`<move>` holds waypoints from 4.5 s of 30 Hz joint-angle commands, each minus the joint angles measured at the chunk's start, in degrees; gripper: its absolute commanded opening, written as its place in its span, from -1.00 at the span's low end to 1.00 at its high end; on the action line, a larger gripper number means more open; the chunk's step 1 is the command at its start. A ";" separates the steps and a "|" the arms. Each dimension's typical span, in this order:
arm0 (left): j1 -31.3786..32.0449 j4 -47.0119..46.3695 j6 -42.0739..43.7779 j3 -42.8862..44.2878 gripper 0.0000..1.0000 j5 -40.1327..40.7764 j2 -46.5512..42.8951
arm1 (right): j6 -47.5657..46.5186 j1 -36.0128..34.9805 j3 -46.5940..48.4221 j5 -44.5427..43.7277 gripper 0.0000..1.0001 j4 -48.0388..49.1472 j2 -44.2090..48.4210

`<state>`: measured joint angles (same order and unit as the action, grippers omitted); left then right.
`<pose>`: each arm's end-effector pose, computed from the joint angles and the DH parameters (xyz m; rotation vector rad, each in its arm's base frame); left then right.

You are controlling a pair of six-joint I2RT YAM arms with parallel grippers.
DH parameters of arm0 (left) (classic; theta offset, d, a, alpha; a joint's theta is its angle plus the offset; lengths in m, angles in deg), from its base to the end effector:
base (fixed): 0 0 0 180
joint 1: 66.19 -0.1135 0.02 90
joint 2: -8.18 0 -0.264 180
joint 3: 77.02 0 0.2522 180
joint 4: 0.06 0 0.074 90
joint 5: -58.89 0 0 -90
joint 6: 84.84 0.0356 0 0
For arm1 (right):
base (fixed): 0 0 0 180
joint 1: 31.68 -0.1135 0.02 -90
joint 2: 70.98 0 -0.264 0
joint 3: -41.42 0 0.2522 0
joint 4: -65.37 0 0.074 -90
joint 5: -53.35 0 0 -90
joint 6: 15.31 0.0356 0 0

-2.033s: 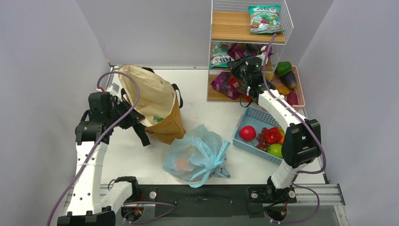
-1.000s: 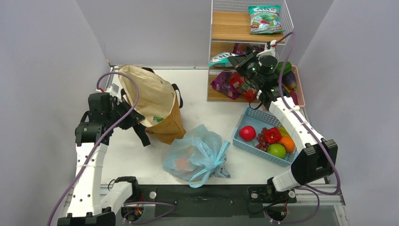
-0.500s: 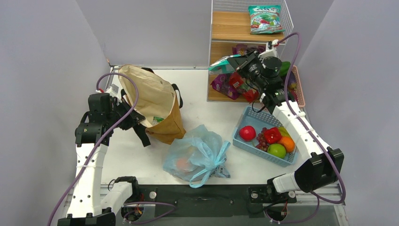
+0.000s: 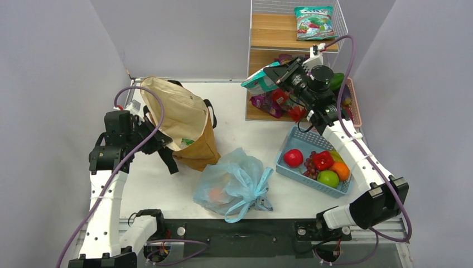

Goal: Place the food into the grocery bag and tie it
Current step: Pick up the snack from the shelf, then place the snack in the grocery bag, then adjust the grocery bag at the center of the board.

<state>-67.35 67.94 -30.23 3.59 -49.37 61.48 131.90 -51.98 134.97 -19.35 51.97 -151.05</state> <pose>0.1683 -0.0077 0.3706 -0.5657 2.2596 -0.6706 0.3037 0.1236 0.4325 0.2934 1.6996 1.2711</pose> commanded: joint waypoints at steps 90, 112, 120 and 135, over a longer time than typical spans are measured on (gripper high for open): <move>-0.14 -1.37 0.81 -1.38 -1.00 -1.52 -2.09 | -20.32 -20.36 29.66 -1.79 0.72 -29.03 -19.14; -0.43 0.56 1.95 2.66 -1.00 0.74 -1.09 | -24.27 -21.85 44.36 2.92 -0.90 -33.40 -36.63; -2.44 2.25 5.68 12.77 -1.00 2.89 6.53 | -22.08 -21.74 34.81 -4.39 -1.00 -33.98 -28.56; -7.31 -0.01 10.60 20.92 -1.00 -1.23 16.80 | -16.54 -26.80 16.97 -9.77 -1.00 -32.11 -13.54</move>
<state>-73.34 72.35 -22.28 20.92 -49.57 78.66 114.40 -77.59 152.56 -28.66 16.94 -168.60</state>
